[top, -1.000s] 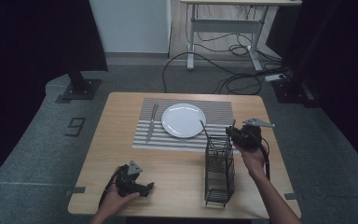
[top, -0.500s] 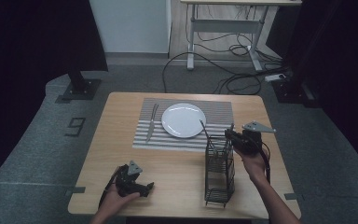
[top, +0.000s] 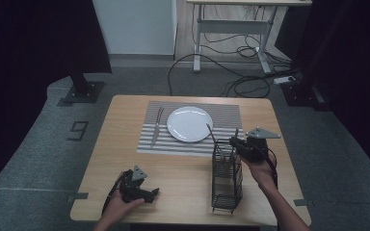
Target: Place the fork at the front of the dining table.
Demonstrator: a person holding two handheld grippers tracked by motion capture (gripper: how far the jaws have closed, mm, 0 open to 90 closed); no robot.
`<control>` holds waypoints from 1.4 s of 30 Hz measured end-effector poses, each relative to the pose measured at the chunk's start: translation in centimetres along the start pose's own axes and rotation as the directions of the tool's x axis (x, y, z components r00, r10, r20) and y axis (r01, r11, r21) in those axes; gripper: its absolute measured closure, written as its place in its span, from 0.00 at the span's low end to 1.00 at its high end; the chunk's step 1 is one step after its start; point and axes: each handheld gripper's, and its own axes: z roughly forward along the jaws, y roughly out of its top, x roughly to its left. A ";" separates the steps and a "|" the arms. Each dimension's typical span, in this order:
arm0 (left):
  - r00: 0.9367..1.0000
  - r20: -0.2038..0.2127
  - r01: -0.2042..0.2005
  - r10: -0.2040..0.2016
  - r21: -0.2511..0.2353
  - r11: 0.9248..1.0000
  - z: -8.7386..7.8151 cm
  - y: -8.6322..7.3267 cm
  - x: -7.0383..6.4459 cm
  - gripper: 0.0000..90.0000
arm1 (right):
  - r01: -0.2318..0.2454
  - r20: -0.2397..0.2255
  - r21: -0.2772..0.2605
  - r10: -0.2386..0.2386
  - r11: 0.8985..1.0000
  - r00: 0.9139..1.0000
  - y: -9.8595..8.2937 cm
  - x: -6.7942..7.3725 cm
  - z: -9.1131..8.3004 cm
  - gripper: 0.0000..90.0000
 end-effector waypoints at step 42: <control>1.000 0.001 0.000 0.000 0.001 1.000 0.0 0.0 0.0 0.00 | -0.058 -0.062 -0.285 0.042 0.957 0.997 4.2 -0.5 -6.5 0.96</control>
